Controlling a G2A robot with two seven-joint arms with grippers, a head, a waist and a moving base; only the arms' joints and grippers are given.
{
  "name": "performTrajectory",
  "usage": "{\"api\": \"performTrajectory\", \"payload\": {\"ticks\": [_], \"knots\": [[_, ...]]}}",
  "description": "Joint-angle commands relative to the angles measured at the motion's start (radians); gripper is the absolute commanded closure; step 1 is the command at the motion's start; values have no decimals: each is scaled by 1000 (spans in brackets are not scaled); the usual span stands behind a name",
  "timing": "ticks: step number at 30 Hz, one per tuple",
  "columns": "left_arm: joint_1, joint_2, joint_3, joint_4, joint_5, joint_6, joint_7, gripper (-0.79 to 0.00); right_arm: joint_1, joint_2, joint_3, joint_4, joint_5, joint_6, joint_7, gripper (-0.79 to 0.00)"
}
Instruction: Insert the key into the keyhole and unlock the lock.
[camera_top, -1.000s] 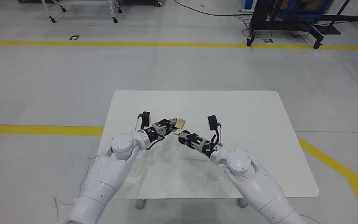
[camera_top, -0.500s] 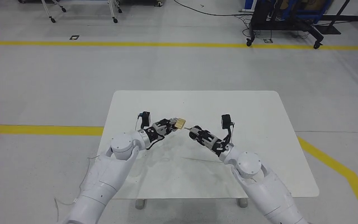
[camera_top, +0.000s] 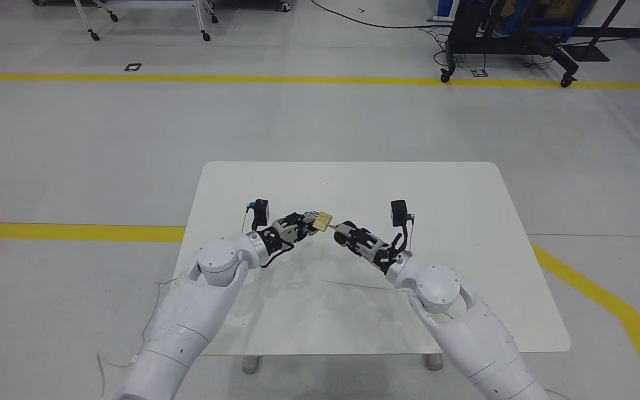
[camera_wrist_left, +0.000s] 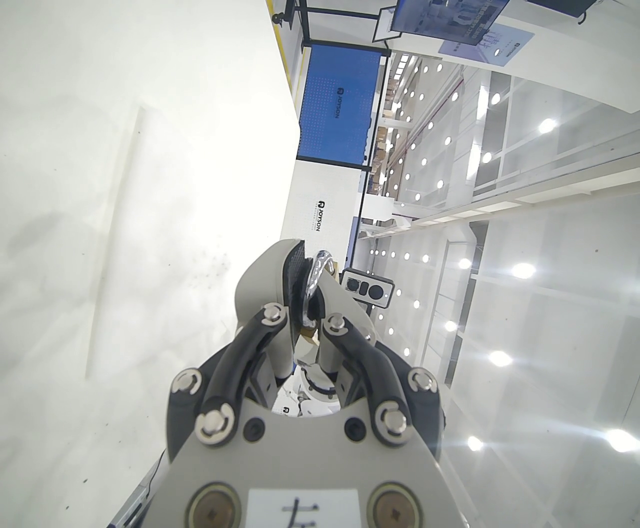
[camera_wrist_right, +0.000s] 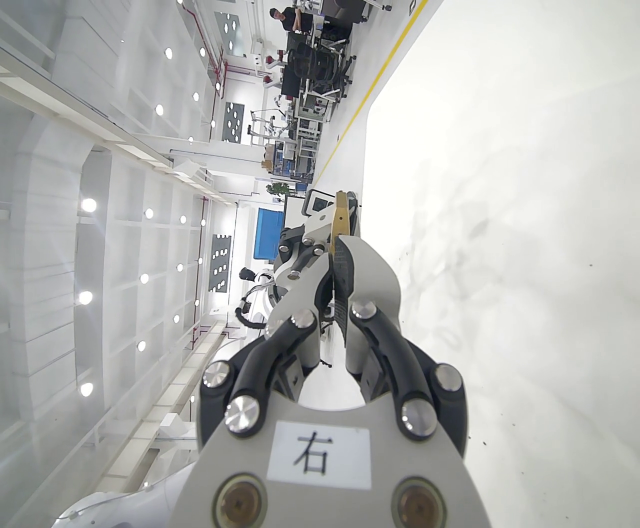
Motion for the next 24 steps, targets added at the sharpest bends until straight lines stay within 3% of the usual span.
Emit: {"api": "performTrajectory", "payload": {"ticks": [1, 24], "knots": [[-1, 0, -2, 0, -1, 2, 1, 0, -7, 0, 6, -3, 3, -8, -3, 0], [2, -1, -2, -3, 5, 1, -3, 0, 3, -8, -1, -4, -36, 21, -20, 0]]}}
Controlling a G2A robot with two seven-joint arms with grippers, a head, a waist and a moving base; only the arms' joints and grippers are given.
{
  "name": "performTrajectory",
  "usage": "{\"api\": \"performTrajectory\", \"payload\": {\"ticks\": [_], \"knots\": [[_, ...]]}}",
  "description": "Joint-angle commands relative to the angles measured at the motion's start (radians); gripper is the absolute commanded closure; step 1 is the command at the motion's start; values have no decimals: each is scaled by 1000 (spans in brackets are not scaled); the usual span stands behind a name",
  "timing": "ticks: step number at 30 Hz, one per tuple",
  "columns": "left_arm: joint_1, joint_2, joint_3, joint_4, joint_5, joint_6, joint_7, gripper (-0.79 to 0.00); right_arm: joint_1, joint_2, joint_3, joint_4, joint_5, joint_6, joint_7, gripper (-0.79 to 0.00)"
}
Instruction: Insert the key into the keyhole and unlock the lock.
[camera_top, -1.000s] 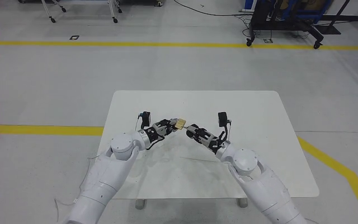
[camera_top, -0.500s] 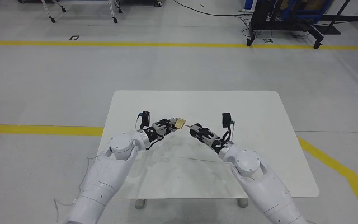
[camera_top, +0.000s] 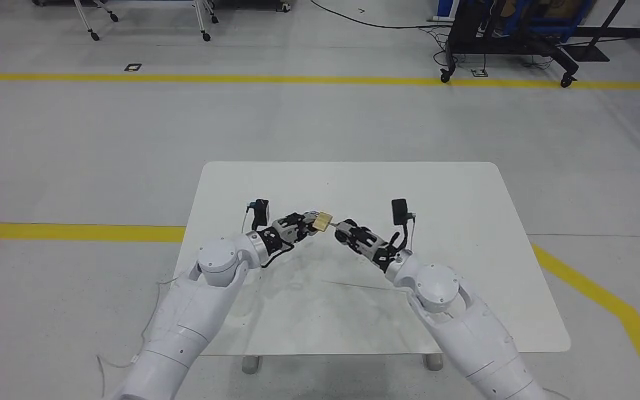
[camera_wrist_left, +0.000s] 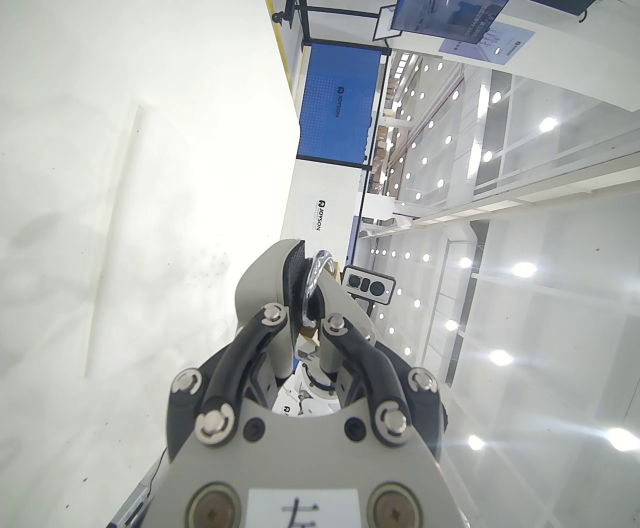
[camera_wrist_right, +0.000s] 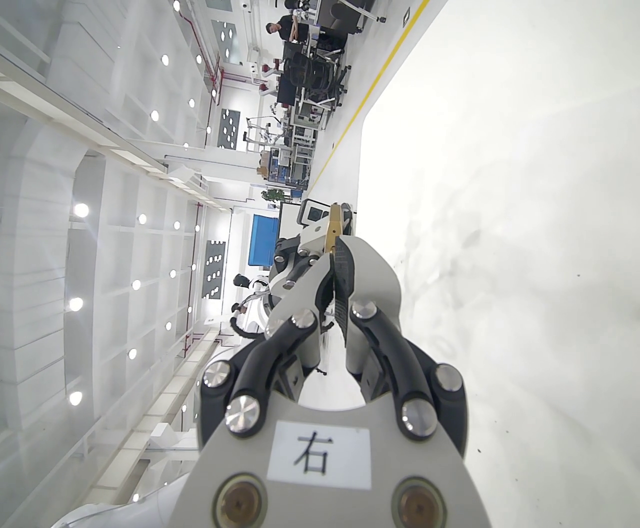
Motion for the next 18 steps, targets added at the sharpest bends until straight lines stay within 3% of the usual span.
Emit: {"api": "performTrajectory", "payload": {"ticks": [1, 18], "knots": [[0, 0, 0, 0, 1, 1, -1, 0, -3, 0, 1, -3, -4, 1, 3, 0], [1, 2, 10, -3, 32, -32, -41, 0, 22, -6, -9, 7, -31, 43, 23, 0]]}}
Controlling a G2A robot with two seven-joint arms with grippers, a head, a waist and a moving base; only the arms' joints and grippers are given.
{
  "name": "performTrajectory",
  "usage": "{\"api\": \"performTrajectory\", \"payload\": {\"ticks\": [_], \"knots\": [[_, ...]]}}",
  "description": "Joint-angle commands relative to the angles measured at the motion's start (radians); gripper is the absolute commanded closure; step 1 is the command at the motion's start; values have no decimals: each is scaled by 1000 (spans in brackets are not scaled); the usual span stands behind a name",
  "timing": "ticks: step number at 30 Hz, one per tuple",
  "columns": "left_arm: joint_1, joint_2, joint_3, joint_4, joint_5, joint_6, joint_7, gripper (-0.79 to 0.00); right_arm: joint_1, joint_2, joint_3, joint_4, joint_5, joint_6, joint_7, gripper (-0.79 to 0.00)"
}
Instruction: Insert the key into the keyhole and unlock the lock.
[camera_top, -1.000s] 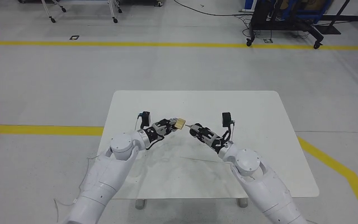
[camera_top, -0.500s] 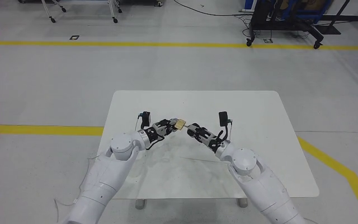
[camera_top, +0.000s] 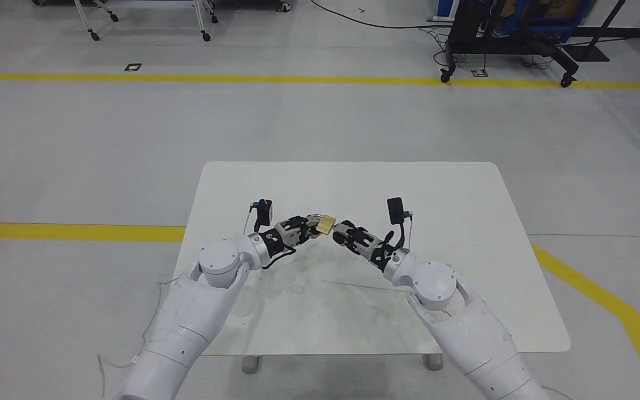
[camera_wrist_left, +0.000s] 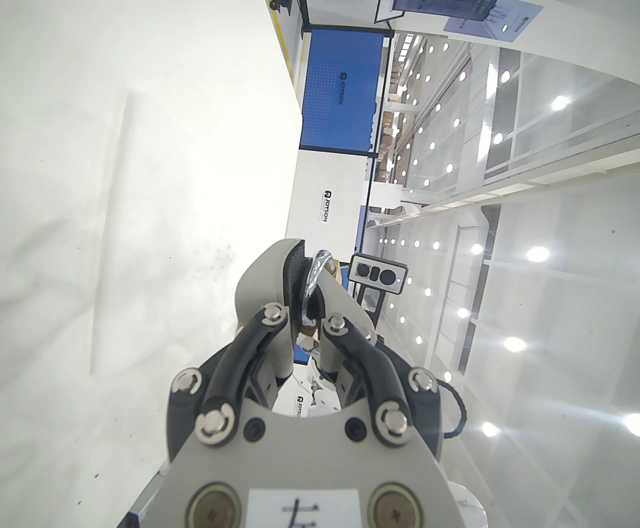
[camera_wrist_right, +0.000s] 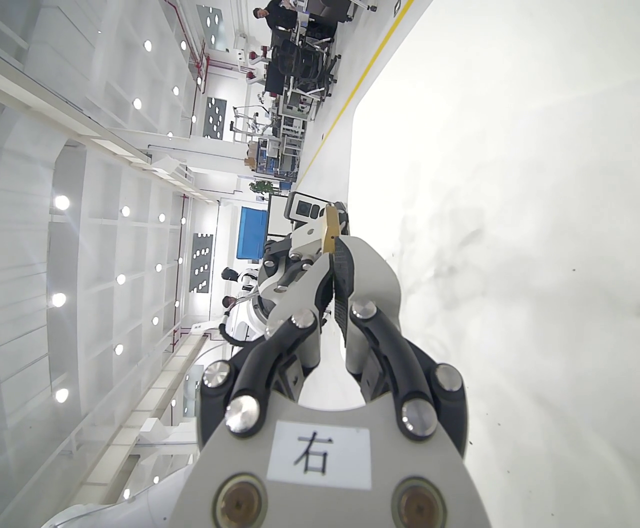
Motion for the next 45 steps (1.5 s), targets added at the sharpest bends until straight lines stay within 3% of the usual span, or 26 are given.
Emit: {"api": "performTrajectory", "payload": {"ticks": [1, 4, 5, 6, 7, 14, 23, 28, 29, 30, 33, 34, 35, 38, 45], "knots": [[-1, 0, 0, 0, -2, -2, -5, 0, 5, -2, -3, 5, 0, 5, -2, 0], [0, 0, -2, 1, -5, -6, -10, 0, 11, -4, -6, 10, 3, 8, 1, 0], [0, 0, -2, 1, -6, -6, -11, 0, 11, -4, -5, 9, 6, 11, 1, -142], [0, 0, -2, 1, -7, -6, -11, 0, 10, -4, -3, 7, 8, 11, 2, -348], [-1, 0, -3, 1, -8, -5, -11, 0, 9, -4, -1, 6, 9, 11, 2, -785], [-2, 0, -13, 3, -33, 8, -2, 0, 9, -4, -1, 6, 9, 11, 2, -785], [12, -1, -18, -20, -19, -87, 22, 0, 9, -4, -1, 6, 9, 11, 2, -785], [22, 0, -24, -31, -7, -150, 28, 0, -7, -1, 60, 34, 261, -34, 188, -785], [24, 0, -25, -33, -8, -157, 28, 0, -8, 0, 70, 45, 304, -40, 232, -634], [25, 0, -26, -34, -5, -166, 30, 0, -7, 1, 79, 56, 340, -46, 267, -560], [29, 0, -27, -38, -1, -186, 28, 0, -1, 1, 92, 86, 414, -58, 341, -545], [30, 0, -28, -39, 0, -189, 28, 0, 4, 1, 92, 95, 447, -57, 376, -440], [30, 1, -28, -40, 1, -193, 26, 0, 10, 1, 94, 107, 471, -55, 406, -391], [32, 1, -28, -41, 8, -201, 24, 0, 31, 0, 90, 136, 507, -33, 456, -348], [33, 2, -26, -44, 23, -208, 15, 0, 70, -6, 65, 175, 506, -5, 440, -320]]}}
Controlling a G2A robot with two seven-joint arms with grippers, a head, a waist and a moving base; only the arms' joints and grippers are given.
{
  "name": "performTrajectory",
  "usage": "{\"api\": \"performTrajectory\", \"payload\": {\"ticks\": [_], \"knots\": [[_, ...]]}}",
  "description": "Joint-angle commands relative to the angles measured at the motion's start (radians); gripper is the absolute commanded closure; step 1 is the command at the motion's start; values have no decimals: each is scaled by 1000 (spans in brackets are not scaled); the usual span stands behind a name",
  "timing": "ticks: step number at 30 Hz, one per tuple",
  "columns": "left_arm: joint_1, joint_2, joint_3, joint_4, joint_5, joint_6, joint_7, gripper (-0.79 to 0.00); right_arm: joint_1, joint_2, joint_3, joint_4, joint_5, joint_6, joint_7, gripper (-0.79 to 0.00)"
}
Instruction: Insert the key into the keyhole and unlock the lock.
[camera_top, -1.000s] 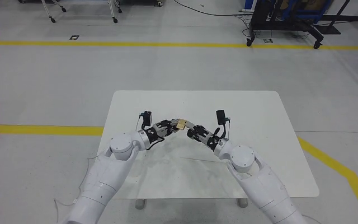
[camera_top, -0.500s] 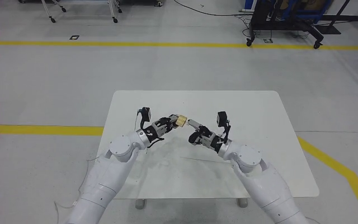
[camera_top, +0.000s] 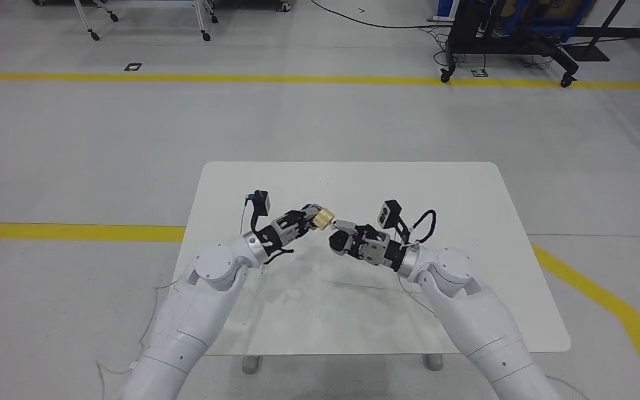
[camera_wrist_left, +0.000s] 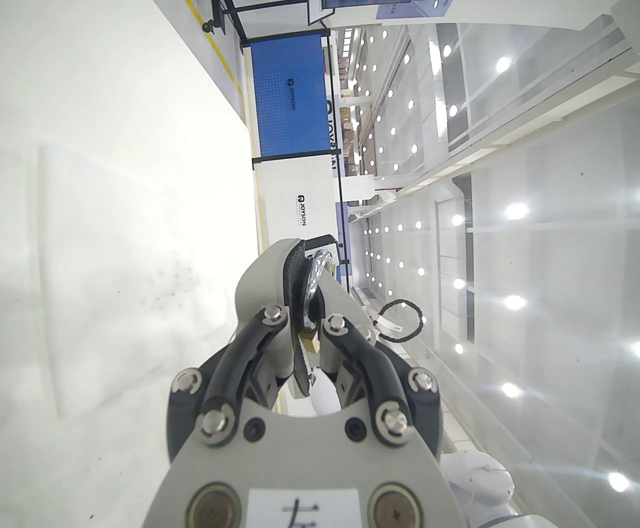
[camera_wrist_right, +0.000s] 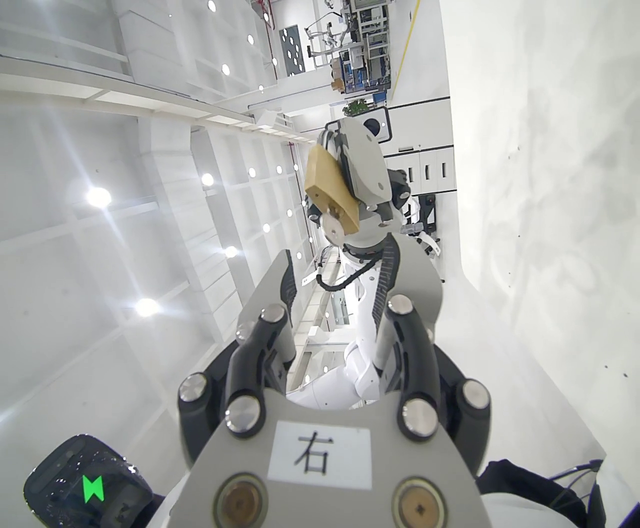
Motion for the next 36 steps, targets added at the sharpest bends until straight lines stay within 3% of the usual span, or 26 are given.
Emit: {"api": "performTrajectory", "payload": {"ticks": [1, 14, 19, 29, 31, 33, 36], "knots": [[0, 0, 0, 0, 1, -1, -2, 0, 4, 0, -2, 5, 2, 0, 3, -320], [-4, -2, -3, 8, -6, 11, 20, 0, -10, -1, -21, 13, 6, -22, 30, -286], [-4, -3, 1, 10, -8, 14, 21, 0, 6, -7, -37, 39, 29, -29, 27, -228], [-2, -5, 3, 12, -8, 8, 15, 0, 39, -23, -72, 90, 69, -38, -9, -215], [-2, -5, 3, 12, -10, 7, 14, 0, 44, -25, -74, 98, 78, -34, -7, -175], [-1, -5, 3, 11, -11, 5, 11, 0, 48, -27, -76, 107, 91, -30, 1, -28], [-1, -5, 2, 11, -13, 4, 7, 0, 53, -29, -79, 120, 106, -27, 10, 0]]}}
